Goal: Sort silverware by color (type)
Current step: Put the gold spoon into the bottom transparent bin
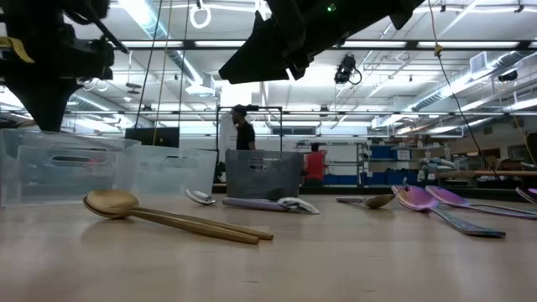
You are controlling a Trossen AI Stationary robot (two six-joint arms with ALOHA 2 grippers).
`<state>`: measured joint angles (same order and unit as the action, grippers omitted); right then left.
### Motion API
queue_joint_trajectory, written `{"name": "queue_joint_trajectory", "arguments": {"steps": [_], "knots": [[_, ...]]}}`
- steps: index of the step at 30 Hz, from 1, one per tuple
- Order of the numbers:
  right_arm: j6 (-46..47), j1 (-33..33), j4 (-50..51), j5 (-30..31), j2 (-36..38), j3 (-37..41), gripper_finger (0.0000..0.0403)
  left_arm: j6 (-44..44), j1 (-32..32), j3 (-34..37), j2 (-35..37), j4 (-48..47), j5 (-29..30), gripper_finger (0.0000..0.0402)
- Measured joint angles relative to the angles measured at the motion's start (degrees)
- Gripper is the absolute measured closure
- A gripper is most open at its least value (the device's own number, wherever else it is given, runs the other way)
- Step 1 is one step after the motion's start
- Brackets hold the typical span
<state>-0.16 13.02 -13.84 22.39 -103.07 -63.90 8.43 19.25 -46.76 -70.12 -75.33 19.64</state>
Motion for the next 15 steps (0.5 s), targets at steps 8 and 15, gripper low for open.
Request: {"name": "queue_joint_trajectory", "arguments": {"steps": [8,15], "knots": [[0.0,0.04,-0.14,-0.03,0.0,0.0,0.0236,-6.17,-3.74,0.0,-7.72,1.49,0.0,0.0375],[0.01,0.04,0.22,-1.48,-0.02,0.0,0.0236,-6.4,-5.93,0.0,-13.38,2.34,0.98,0.0328]]}}
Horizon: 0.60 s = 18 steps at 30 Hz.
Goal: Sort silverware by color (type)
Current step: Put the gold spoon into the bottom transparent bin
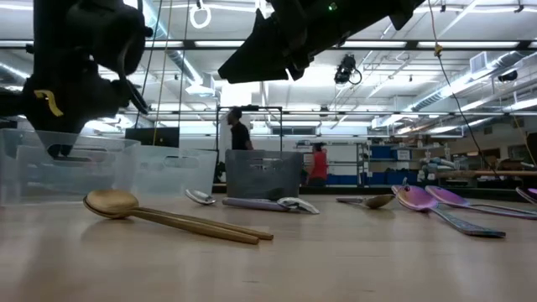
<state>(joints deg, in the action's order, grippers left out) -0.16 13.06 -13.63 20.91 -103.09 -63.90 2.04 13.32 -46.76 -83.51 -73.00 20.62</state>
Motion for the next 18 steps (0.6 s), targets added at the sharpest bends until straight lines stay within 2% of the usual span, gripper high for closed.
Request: {"name": "queue_joint_trajectory", "arguments": {"steps": [11,18], "knots": [[0.19,-0.02,0.39,0.0,-0.02,0.0,0.0236,2.28,0.61,0.0,-0.5,-0.63,0.99,0.0248],[0.58,-0.02,0.39,0.0,-0.02,0.0,0.0236,3.85,1.87,-0.91,-0.5,-2.33,2.37,0.024]]}}
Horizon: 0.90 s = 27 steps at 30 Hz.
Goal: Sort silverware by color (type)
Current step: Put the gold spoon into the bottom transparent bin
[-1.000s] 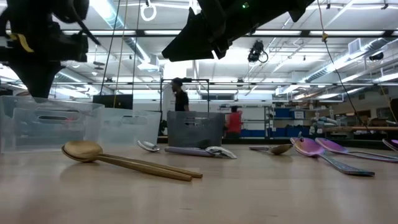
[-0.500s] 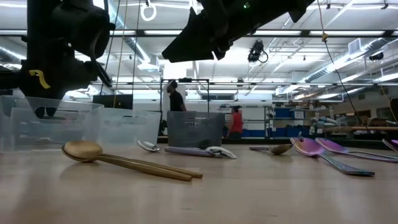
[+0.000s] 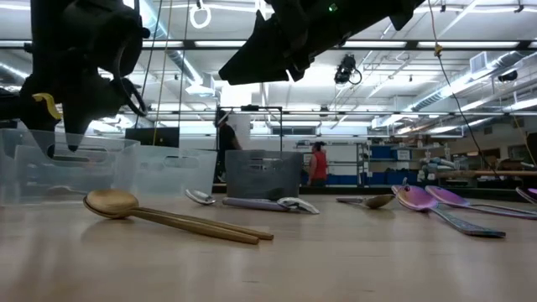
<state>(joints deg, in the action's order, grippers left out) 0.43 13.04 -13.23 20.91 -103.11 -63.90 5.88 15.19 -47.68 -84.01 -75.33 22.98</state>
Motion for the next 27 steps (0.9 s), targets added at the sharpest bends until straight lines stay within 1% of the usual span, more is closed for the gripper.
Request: {"name": "queue_joint_trajectory", "arguments": {"steps": [11,16,19,21,27], "knots": [[0.02,0.02,0.02,0.0,0.0,0.0,0.0236,3.47,1.84,-5.5,0.53,-4.39,0.13,0.024],[0.02,0.02,0.34,0.0,0.0,0.0,0.0236,8.63,4.07,-8.59,3.99,-6.95,3.63,0.0251],[0.02,0.02,1.04,0.0,0.0,0.0,0.0236,12.16,6.0,-9.39,6.67,-5.59,3.84,0.0257],[0.0,0.02,1.52,0.0,0.0,0.0,0.0236,14.25,7.87,-9.41,7.77,-3.01,3.31,0.0258],[-0.02,0.02,1.85,0.24,0.0,0.0,0.0236,17.28,14.96,-9.4,8.7,5.16,2.81,0.0259]]}}
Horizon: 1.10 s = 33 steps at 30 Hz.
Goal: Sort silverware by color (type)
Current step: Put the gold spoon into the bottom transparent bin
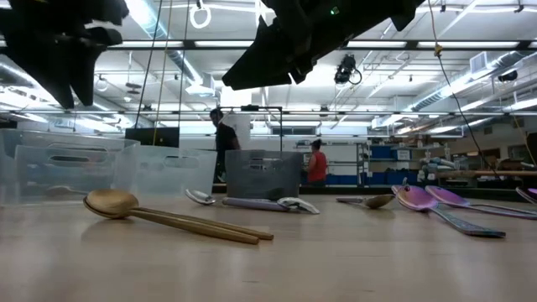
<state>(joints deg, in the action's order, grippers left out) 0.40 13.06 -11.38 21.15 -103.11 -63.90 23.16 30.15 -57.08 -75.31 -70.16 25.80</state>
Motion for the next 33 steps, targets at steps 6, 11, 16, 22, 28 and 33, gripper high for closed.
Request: {"name": "queue_joint_trajectory", "arguments": {"steps": [6,11,16,22,28,33], "knots": [[0.02,0.0,-0.02,0.07,0.0,0.0,0.0236,-0.15,5.34,0.0,0.0,9.06,1.14,0.0259],[0.04,0.0,-0.04,0.13,0.0,0.0,0.0236,0.48,8.56,0.02,0.0,17.16,1.16,0.0259],[0.04,0.0,-0.05,0.15,0.0,0.0,0.0236,0.58,10.41,0.02,-0.02,22.13,-0.41,0.0259],[0.1,0.0,-0.15,0.01,0.0,0.0,0.0236,4.67,12.16,2.31,-1.5,26.57,-3.11,0.0259],[0.33,0.0,-0.49,-0.07,0.0,0.0,0.0236,5.88,13.81,2.78,-5.09,27.09,-3.21,0.0259],[0.52,0.0,-0.5,-0.22,0.0,0.0,0.0236,8.49,14.44,2.78,-8.42,27.23,-5.62,0.0259]]}}
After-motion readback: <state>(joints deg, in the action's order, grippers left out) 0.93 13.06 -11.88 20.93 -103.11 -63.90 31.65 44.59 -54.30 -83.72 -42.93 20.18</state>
